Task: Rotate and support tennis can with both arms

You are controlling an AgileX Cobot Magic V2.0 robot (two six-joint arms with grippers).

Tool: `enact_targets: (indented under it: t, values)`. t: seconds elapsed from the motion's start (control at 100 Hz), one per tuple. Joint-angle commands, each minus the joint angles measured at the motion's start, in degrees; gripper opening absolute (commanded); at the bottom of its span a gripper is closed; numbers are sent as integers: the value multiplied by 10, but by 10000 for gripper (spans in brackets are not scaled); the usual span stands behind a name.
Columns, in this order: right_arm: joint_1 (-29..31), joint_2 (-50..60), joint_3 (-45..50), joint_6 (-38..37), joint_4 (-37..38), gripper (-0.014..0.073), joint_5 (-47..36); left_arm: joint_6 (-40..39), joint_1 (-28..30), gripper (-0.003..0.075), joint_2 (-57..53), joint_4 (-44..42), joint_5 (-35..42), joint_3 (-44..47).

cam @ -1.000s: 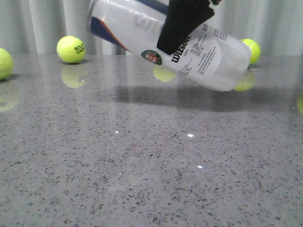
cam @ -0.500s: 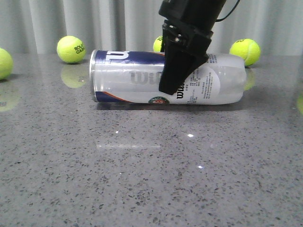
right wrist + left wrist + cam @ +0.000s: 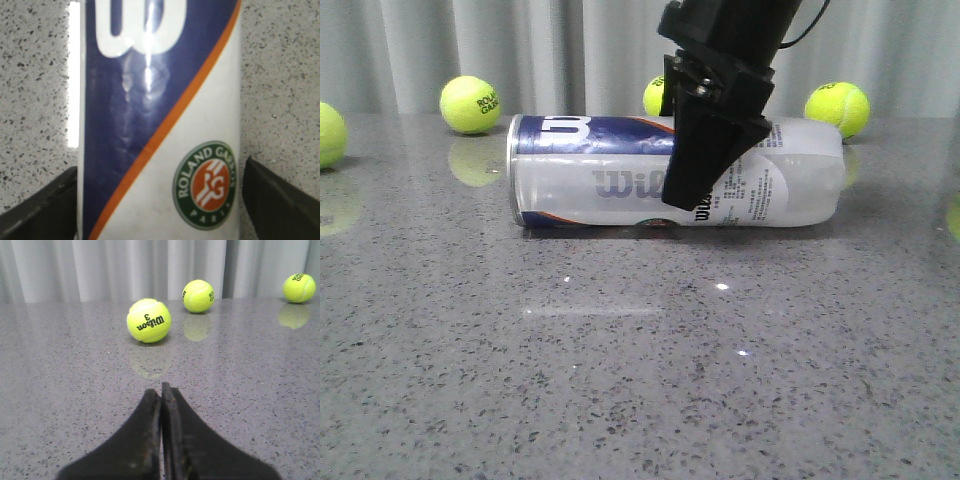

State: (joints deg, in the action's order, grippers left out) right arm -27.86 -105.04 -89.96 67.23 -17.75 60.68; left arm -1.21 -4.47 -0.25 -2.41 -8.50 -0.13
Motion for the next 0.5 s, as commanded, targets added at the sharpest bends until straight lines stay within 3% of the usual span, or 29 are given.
enact_targets:
  t: [0.0, 0.33, 0.43, 0.49]
  values:
    - [0, 38, -21, 6, -8, 634, -1, -2, 2, -21, -22, 4, 45, 27]
    - [0, 91, -21, 6, -7, 619, -5, -2, 2, -21, -22, 4, 45, 27]
    - [0, 110, -21, 5, -7, 463, -5, -2, 2, -21, -22, 4, 45, 27]
    - [0, 120, -21, 0, -7, 286, -5, -2, 2, -21, -22, 4, 45, 27]
